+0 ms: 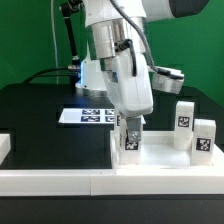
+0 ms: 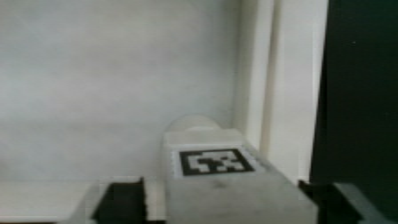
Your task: Assemble square table
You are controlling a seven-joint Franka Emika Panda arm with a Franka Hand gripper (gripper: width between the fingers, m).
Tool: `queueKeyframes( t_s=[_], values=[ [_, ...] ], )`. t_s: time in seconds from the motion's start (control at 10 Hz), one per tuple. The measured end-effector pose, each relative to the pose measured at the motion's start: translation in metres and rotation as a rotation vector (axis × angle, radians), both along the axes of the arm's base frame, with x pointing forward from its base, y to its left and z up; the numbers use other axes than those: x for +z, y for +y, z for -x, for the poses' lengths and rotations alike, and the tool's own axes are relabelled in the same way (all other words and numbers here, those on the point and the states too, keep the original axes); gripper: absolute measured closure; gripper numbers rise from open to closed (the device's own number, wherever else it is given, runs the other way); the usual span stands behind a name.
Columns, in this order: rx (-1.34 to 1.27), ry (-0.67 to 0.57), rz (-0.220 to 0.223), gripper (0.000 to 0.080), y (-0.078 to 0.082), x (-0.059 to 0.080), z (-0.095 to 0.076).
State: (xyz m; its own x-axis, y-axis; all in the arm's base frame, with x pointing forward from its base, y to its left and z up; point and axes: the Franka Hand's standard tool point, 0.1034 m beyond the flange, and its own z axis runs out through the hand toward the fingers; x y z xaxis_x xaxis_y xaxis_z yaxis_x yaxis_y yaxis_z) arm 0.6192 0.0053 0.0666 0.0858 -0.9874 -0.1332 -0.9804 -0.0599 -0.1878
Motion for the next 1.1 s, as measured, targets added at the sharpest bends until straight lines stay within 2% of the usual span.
queueKeyframes(
  t_s=[0.1,0.2,0.4,0.7,1.0,1.1],
  values=[
    [0.05,0.001,0.01,0.0271,0.0009,-0.0002,0.0009],
    [0.265,0.011,0.042,0.0188,0.0055,-0.0012,0.005],
    [0.568,-0.003,0.073,0.0158,0.0061,0.0006,0.0064],
    [0.725,-0.03,0.097,0.015,0.0056,0.0001,0.0062],
    [1.206,-0.062,0.215,0.015,0.0082,0.0006,0.0042],
    [1.322,-0.074,0.228,0.015,0.0063,-0.0004,0.0048]
  ],
)
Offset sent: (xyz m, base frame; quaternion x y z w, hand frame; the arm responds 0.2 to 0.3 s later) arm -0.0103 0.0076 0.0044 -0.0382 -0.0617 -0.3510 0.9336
